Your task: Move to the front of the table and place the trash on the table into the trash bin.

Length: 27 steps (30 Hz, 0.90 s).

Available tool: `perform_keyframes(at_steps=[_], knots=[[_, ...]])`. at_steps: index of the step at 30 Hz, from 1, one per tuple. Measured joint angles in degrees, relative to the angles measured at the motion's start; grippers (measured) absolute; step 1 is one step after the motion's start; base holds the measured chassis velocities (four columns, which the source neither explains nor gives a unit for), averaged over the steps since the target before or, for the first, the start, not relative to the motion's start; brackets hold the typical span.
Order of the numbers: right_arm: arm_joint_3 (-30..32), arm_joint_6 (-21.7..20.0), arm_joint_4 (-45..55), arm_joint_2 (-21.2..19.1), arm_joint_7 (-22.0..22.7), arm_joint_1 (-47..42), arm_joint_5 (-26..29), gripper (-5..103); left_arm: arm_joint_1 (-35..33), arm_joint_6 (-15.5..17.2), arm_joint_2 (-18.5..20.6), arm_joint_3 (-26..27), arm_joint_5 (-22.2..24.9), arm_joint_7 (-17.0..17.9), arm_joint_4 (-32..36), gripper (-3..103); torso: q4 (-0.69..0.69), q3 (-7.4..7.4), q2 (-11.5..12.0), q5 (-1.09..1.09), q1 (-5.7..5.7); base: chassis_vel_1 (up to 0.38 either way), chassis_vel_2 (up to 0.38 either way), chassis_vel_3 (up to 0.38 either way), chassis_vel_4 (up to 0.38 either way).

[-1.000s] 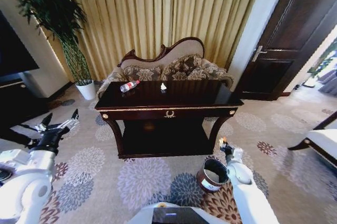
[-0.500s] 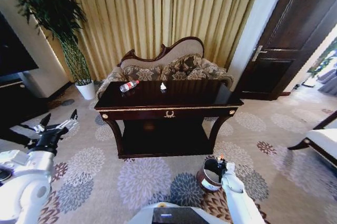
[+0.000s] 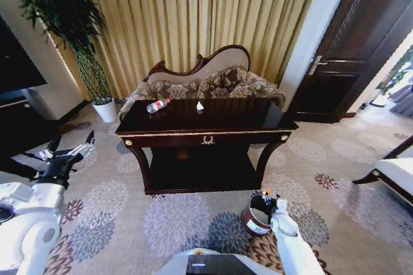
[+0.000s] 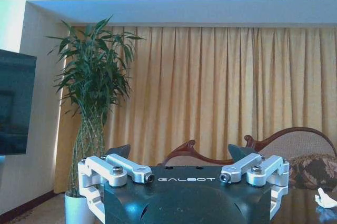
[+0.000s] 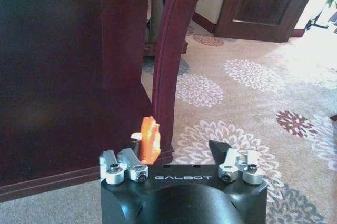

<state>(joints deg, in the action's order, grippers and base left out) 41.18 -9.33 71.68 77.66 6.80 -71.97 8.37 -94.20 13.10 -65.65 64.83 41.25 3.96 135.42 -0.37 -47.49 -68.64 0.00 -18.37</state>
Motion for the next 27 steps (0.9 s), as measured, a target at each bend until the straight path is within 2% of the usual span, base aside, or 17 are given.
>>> perform_keyframes(at_steps=[1, 4, 5, 7, 10, 16, 18, 22, 24, 25, 27], knots=[[0.0, 0.04, -0.12, -0.01, 0.0, 0.06, 0.0, 77, -0.07, 0.0, 0.0, 0.07, 0.0, 0.01, 0.02, 100, 0.0, 0.0, 0.0, 0.0, 0.0, 0.0, 0.0, 0.0, 0.0], [0.0, 0.07, -0.42, -0.06, 0.0, 0.16, 0.02, 78, -0.18, 0.0, 0.17, 0.37, 0.07, 0.03, 0.06, 100, 0.0, 0.0, 0.0, 0.0, 0.0, 0.0, 0.0, 0.0, 0.0], [0.02, 0.07, -0.84, -0.1, 0.0, 0.32, 0.02, 85, -0.22, 0.0, 0.25, 0.5, 0.13, 0.04, 0.07, 100, 0.0, 0.0, 0.0, 0.0, 0.0, 0.0, 0.0, 0.0, 0.0], [0.03, 0.08, -1.16, -0.12, 0.0, 0.45, 0.03, 85, -0.26, 0.0, 0.27, 0.52, 0.15, 0.04, 0.07, 100, 0.0, 0.0, 0.0, 0.0, 0.0, 0.0, 0.0, 0.0, 0.0], [0.12, 0.27, -2.73, -0.23, 0.0, 1.1, 0.03, 98, -0.57, -0.09, 0.2, 0.54, 0.16, 0.05, 0.07, 100, 0.0, 0.0, 0.0, 0.0, 0.0, 0.0, 0.0, 0.0, 0.0], [0.28, 1.4, -2.17, -0.19, 0.0, 0.94, 0.73, 100, -0.84, -0.27, 0.19, 0.69, 0.2, 0.06, 0.12, 100, 0.0, 0.0, 0.01, 0.01, 0.0, 0.0, 0.0, 0.0, 0.0], [0.28, 2.97, -0.53, -0.18, 0.0, 0.56, 2.32, 100, -0.86, -0.3, 0.2, 0.69, 0.24, 0.06, 0.17, 100, -0.01, 0.0, 0.0, 0.01, 0.0, 0.0, 0.0, 0.0, 0.0], [0.33, 4.71, 6.76, -0.17, 0.01, -0.86, 5.83, 100, -0.99, -0.34, -0.05, 0.43, 0.25, 0.08, 0.26, 100, 0.0, 0.0, 0.0, 0.0, 0.0, 0.0, 0.0, 0.0, 0.0], [0.84, 4.95, 14.53, -0.53, 0.01, -2.1, 8.49, 100, -1.13, -0.39, -0.09, 0.34, 0.24, 0.09, 0.43, 100, 0.02, 0.0, 0.01, 0.02, 0.0, 0.0, 0.0, 0.0, 0.0], [0.84, 4.95, 14.53, -0.53, 0.01, -2.1, 8.49, 100, -1.13, -0.39, -0.09, 0.34, 0.24, 0.09, 0.43, 100, 0.02, 0.0, 0.01, 0.02, 0.0, 0.0, 0.0, 0.0, 0.0], [2.07, 5.14, 23.46, -1.16, 0.02, -3.45, 11.22, 100, -1.22, -0.42, -0.08, 0.38, 0.24, 0.11, 0.48, 100, 0.0, 0.0, 0.0, -0.02, 0.0, 0.0, 0.0, 0.0, 0.0]])
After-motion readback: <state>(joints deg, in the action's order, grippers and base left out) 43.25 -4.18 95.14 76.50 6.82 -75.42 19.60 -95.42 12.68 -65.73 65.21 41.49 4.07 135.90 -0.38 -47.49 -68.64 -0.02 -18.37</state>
